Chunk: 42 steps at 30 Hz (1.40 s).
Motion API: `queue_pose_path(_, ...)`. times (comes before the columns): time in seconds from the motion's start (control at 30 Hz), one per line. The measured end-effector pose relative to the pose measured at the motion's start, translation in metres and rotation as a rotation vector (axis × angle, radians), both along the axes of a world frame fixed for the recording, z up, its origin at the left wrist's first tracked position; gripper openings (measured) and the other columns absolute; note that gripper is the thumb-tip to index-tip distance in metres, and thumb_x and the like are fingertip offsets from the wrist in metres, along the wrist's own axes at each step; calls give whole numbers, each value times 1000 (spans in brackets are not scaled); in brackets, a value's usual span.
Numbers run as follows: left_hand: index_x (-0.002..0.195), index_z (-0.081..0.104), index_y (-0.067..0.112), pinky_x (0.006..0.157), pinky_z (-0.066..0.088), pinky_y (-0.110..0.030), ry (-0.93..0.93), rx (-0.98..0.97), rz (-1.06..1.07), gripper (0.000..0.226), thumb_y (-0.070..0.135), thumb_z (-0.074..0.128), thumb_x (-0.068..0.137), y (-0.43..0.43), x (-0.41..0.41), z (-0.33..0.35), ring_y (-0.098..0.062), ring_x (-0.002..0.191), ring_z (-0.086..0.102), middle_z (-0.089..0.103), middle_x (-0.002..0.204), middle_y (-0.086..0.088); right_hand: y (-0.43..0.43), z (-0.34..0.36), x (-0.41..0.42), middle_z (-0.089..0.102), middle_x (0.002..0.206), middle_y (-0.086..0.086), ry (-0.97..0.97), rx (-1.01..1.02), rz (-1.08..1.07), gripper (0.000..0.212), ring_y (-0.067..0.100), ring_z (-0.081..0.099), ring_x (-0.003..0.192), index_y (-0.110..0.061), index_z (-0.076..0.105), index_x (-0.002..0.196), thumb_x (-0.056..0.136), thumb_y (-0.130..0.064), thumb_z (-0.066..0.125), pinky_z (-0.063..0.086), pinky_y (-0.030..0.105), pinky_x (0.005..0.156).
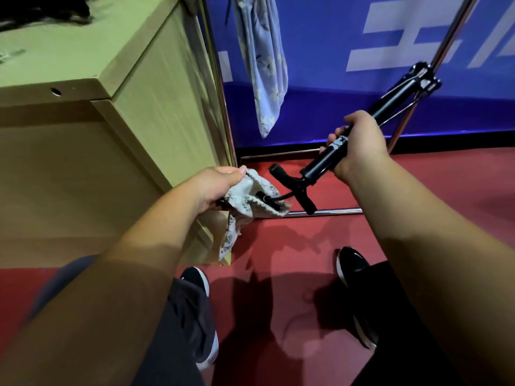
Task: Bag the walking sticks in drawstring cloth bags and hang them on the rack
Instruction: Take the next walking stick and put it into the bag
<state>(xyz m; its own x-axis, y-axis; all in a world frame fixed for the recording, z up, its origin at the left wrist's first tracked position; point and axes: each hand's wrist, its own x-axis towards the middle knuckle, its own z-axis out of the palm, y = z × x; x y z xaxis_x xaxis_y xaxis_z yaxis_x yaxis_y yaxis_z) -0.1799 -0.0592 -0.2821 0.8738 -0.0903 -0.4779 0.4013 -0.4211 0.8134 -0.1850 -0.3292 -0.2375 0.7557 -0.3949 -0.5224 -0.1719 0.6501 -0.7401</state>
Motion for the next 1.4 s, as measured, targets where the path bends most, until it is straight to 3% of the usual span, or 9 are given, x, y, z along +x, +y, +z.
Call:
queue_pose_path(0.1, 100, 79, 32, 104, 56, -36, -44, 77, -89, 16, 47, 73, 98, -9, -4, -4, -21, 110, 73, 80, 111, 0, 9, 5, -2, 54, 65, -5, -83, 52, 45, 21, 14, 56, 57, -18, 53, 79, 96, -26, 60, 54, 36, 74)
queue_pose_path(0.2, 100, 80, 30, 71, 53, -24, -52, 123, -195, 14, 42, 72, 100, -24, -10, -3, -14, 85, 69, 77, 98, 6, 15, 6, -2, 54, 65, -5, -120, 93, 25, 20, 13, 56, 56, -19, 53, 78, 97, -25, 59, 55, 36, 75)
queue_pose_path(0.33, 84, 73, 18, 66, 52, -32, -1, 21, -152, 20, 23, 67, 101, -34, -15, 2, -22, 66, 61, 68, 69, 0, 19, 2, 1, 55, 65, -4, -117, 46, -21, 12, 15, 58, 56, -18, 54, 84, 92, -22, 62, 54, 35, 70)
queue_pose_path(0.5, 97, 60, 14, 47, 54, -28, 111, -163, 47, 16, 8, 49, 107, -42, -12, 11, -19, 54, 49, 56, 82, -14, 27, -1, 8, 58, 67, -3, -128, -9, -36, 12, 17, 61, 61, -17, 55, 97, 92, -23, 64, 56, 39, 69)
queue_pose_path(0.63, 114, 65, 9, 49, 56, -28, 153, -132, 36, 15, 11, 51, 109, -44, -11, 4, -14, 47, 50, 59, 86, -12, 31, 0, 10, 58, 71, -3, -143, 65, -29, 14, 18, 63, 72, -18, 56, 87, 96, -27, 61, 58, 44, 82)
queue_pose_path(1.0, 90, 60, 7, 46, 51, -22, 290, -403, 214, 24, 6, 41, 104, -37, -8, 18, -8, 44, 45, 61, 68, -5, 39, -4, 9, 58, 70, -1, -168, 93, -58, 12, 19, 62, 65, -18, 53, 77, 87, -22, 60, 54, 37, 74)
queue_pose_path(1.1, 104, 64, 10, 45, 50, -20, 267, -491, 281, 19, 11, 46, 107, -30, -4, 21, -7, 40, 44, 64, 69, -5, 42, -3, 9, 58, 71, 1, -188, 19, -57, 9, 20, 63, 65, -14, 55, 90, 86, -19, 60, 56, 37, 68)
queue_pose_path(1.2, 96, 64, 13, 44, 49, -19, 229, -498, 314, 22, 18, 49, 110, -24, 0, 23, -6, 37, 46, 64, 61, -1, 45, 0, 6, 57, 71, 3, -248, -135, -39, 7, 22, 61, 64, -12, 56, 95, 88, -14, 59, 53, 38, 64)
queue_pose_path(1.4, 105, 63, 14, 44, 52, -22, 146, -405, 201, 14, 20, 52, 110, -28, -4, 24, -7, 40, 50, 61, 66, -2, 68, -3, 1, 64, 71, 7, -364, -352, 149, 13, 25, 64, 71, -13, 63, 96, 86, -17, 68, 50, 42, 73)
